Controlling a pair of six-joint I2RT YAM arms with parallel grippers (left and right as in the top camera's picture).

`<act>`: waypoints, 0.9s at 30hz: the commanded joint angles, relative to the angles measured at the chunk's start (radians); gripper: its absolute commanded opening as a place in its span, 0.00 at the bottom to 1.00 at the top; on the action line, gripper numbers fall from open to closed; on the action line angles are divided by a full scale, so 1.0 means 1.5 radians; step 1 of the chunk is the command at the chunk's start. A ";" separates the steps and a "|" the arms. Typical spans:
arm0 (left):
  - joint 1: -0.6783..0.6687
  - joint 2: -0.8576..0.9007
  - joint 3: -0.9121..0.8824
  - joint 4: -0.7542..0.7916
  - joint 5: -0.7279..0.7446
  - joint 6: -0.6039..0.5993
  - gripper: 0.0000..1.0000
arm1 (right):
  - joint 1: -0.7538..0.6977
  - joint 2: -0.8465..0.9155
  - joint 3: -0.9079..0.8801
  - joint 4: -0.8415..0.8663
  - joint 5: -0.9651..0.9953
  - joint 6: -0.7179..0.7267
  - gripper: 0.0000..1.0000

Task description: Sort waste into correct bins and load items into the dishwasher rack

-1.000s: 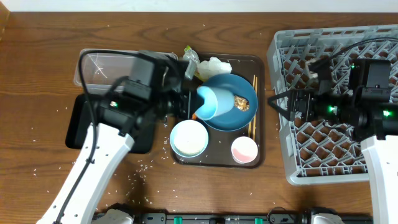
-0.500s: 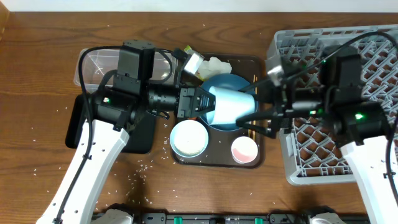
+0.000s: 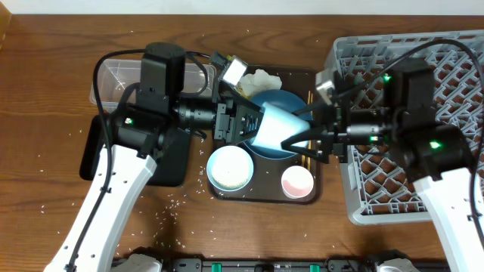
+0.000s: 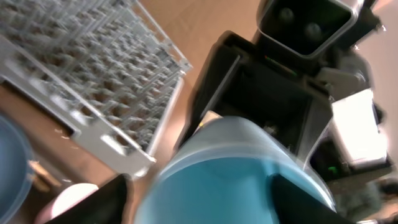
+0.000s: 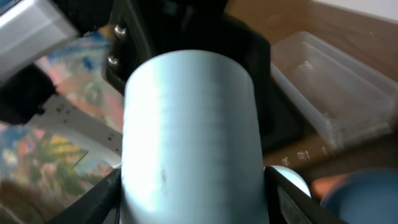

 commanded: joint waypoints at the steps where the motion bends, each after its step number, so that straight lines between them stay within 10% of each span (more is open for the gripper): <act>1: 0.007 0.001 0.011 0.003 0.004 0.000 0.85 | -0.071 -0.026 0.009 -0.032 0.207 0.101 0.52; 12: 0.014 0.001 0.010 -0.002 0.004 0.000 0.88 | -0.395 -0.035 0.009 -0.180 0.617 0.268 0.51; 27: 0.014 0.001 0.010 -0.008 0.003 0.001 0.89 | -0.715 0.100 0.009 -0.195 0.644 0.423 0.54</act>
